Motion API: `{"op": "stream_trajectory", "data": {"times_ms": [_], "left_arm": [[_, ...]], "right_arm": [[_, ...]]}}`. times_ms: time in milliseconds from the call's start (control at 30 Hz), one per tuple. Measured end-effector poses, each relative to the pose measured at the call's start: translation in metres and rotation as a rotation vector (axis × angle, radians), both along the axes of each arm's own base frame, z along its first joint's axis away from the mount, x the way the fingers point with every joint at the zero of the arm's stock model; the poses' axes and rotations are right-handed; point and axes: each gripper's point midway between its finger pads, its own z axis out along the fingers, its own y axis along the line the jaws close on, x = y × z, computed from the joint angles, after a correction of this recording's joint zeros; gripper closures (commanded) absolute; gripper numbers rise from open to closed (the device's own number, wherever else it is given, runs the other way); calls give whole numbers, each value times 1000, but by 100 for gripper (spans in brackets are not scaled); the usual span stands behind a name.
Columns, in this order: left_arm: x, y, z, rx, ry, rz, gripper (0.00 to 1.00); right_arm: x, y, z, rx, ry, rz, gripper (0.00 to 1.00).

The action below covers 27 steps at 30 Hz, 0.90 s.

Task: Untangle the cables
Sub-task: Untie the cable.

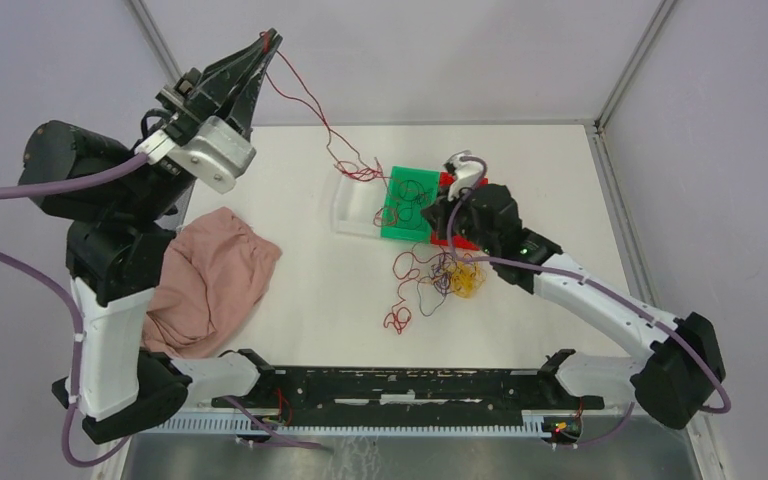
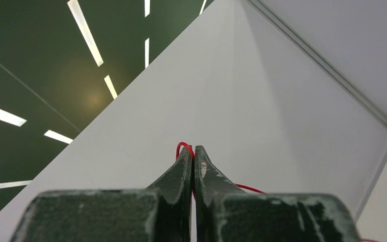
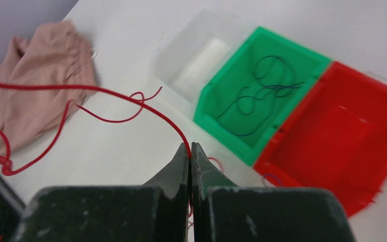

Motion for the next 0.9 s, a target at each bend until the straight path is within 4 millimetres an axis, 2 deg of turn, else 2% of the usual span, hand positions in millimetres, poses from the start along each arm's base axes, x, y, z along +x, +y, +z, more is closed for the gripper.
{"op": "stream_trajectory", "data": {"times_ms": [100,167,233,400,533,667,733,800,833,900], "left_arm": [[-15,6,1,21,7,-23,97],[-23,12,-1,18,3,-23,97],[-23,13,-11,26,17,-21,97],[-11,15,-15,-5,-2,28,97],[18,8,-15,-33,-20,102,97],[35,5,-13,-59,-25,143,97],[36,3,-14,-37,-1,141,95],[29,3,-11,-10,20,117,93],[22,4,-9,2,22,99,93],[1,8,-3,17,10,49,93]], "right_arm": [[26,-44,17,41,-14,-180,100],[39,-72,20,60,-4,-294,100],[47,-90,22,84,8,-370,100],[46,-112,14,145,52,-463,100],[41,-123,4,174,82,-508,100],[39,-128,3,205,93,-534,98],[36,-130,3,222,85,-531,86],[31,-128,7,250,66,-500,64],[28,-127,8,260,57,-481,58],[22,-124,9,269,51,-436,51]]}}
